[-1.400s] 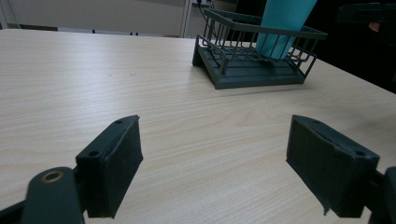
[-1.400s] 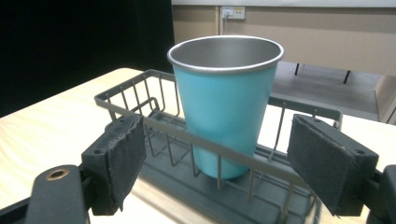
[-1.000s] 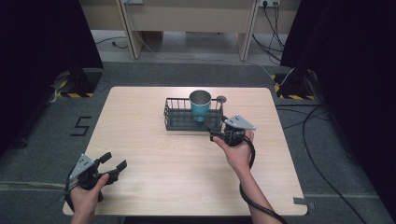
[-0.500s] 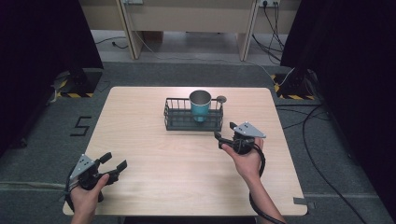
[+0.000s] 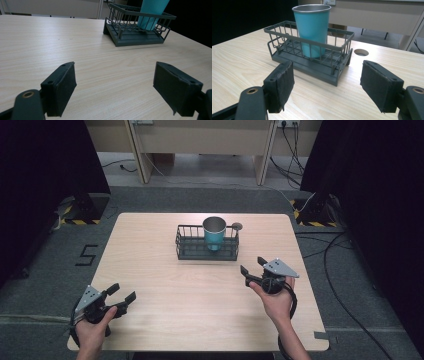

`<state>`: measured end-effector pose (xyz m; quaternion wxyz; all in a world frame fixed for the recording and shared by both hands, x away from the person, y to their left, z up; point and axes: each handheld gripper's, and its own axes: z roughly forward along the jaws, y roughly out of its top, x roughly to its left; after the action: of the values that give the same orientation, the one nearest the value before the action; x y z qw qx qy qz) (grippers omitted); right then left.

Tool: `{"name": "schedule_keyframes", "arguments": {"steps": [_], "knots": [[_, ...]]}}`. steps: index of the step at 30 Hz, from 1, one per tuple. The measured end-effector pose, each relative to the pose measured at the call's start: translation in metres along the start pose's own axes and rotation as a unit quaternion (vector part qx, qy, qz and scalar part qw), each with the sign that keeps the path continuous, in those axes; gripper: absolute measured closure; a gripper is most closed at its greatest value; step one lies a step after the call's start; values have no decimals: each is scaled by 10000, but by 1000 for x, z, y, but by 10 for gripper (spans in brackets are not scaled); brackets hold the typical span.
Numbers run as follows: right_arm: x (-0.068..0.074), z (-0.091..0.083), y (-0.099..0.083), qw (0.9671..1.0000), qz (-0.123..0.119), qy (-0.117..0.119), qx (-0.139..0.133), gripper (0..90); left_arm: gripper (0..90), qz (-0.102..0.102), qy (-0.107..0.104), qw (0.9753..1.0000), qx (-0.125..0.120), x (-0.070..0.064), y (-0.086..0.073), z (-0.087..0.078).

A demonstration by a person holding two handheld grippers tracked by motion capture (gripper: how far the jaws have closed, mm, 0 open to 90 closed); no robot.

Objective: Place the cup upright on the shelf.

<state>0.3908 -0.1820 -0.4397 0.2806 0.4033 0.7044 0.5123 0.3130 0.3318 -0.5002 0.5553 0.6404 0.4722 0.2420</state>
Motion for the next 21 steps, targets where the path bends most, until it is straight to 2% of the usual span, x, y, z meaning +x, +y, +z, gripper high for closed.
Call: {"name": "schedule_keyframes", "arguments": {"steps": [9, 21], "knots": [[-9, -17, -11, 9999, -1, -120, 52, 273, 175, 4, -1, 10000, 3, 0, 0, 0], [-16, -38, -31, 9996, 159, -226, 80, 273, 175, 17, 12, 10000, -1, 0, 0, 0]]}}
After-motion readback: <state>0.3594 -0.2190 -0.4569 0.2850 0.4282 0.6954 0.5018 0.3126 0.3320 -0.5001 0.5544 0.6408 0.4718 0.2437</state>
